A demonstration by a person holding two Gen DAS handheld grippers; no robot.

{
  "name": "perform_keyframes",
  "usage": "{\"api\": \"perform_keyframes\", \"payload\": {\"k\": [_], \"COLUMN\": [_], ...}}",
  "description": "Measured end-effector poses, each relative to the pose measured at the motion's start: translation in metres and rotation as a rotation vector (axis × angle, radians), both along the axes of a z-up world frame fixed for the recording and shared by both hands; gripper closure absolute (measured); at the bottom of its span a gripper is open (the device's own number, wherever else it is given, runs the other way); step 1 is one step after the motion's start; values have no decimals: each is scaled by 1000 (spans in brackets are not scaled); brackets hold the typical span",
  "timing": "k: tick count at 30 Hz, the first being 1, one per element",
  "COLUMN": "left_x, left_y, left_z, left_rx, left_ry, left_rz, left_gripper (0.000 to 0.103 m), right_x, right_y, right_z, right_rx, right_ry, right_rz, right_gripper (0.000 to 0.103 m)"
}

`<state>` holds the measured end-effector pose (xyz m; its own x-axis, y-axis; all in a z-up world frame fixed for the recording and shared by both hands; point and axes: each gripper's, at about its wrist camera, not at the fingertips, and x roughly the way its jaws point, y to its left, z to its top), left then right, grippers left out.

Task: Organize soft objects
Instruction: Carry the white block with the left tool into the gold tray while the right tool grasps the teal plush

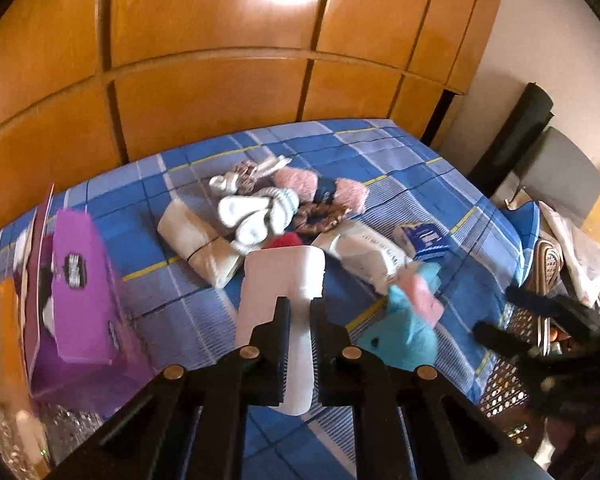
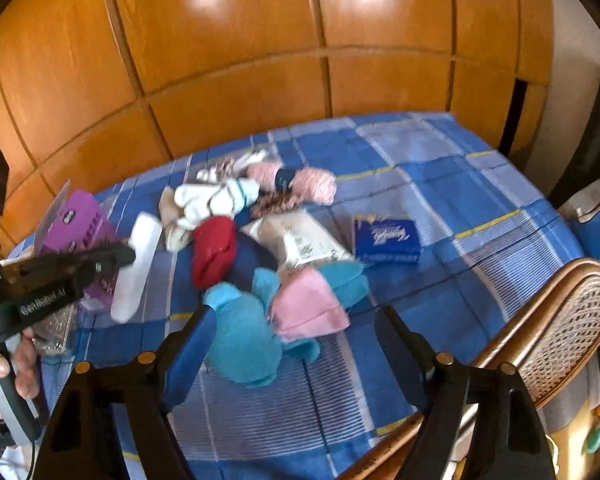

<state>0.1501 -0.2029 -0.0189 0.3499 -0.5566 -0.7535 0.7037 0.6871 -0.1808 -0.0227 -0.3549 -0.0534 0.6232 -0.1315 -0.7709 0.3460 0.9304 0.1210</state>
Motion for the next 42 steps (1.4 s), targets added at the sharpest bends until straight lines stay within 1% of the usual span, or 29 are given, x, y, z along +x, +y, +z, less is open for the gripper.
{"api": "perform_keyframes", "payload": {"k": [3, 5, 8, 9, 11, 13, 16, 20, 22, 24, 26, 27, 28, 30, 31, 32, 34, 36, 38, 41, 42], "left_x": [6, 14, 34, 45, 58, 75, 94, 109, 112, 111, 102, 97, 88, 68, 60, 53, 32, 16, 2, -7, -11], "left_y": [-10, -14, -11, -4, 9, 37, 83, 153, 197, 235, 280, 291, 310, 338, 348, 356, 373, 380, 386, 383, 384], "left_z": [19, 33, 62, 76, 91, 109, 129, 142, 144, 141, 130, 126, 117, 96, 87, 78, 53, 31, 3, -24, -32], "left_rx": [-17, -36, -74, -91, -108, -135, -149, -142, -126, -114, -90, -84, -71, -55, -57, -56, -40, -24, -10, 14, 18], "left_ry": [-18, -34, -64, -82, -105, -123, -160, -204, -219, -215, -203, -199, -189, -156, -139, -121, -82, -48, 4, 49, 70], "left_rz": [-9, 1, 50, 80, 129, 202, 308, 448, 534, 608, 692, 710, 741, 797, 817, 835, 858, 868, 884, 891, 897], "left_gripper": [93, 93, 93, 93, 93, 93, 93, 93, 93, 93, 93, 93, 93, 93, 93, 93, 93, 93, 93, 92, 92], "right_x": [8, 14, 23, 26, 32, 40, 50, 59, 61, 63, 65, 66, 66, 66, 66, 66, 65, 65, 66, 68, 67], "right_y": [7, 10, 14, 15, 20, 26, 33, 40, 43, 46, 50, 52, 54, 57, 58, 57, 56, 52, 51, 51, 51], "right_z": [-7, -11, -14, -14, -14, -15, -20, -30, -35, -42, -47, -50, -52, -55, -56, -55, -56, -57, -58, -63, -64], "right_rx": [-9, 2, 16, 19, 11, 2, -27, -56, -62, -61, -68, -73, -77, -105, -117, -129, -139, -119, -105, -95, -94], "right_ry": [39, 59, 88, 93, 110, 127, 161, 206, 222, 240, 257, 264, 269, 277, 275, 268, 270, 274, 290, 326, 325], "right_rz": [29, 46, 65, 71, 79, 95, 93, 77, 69, 67, 70, 73, 76, 70, 66, 58, 44, 29, 16, -4, -9], "right_gripper": [20, 20, 20, 20, 20, 20, 20, 20, 20, 20, 20, 20, 25, 30, 35, 38, 47, 49, 49, 49, 50]}}
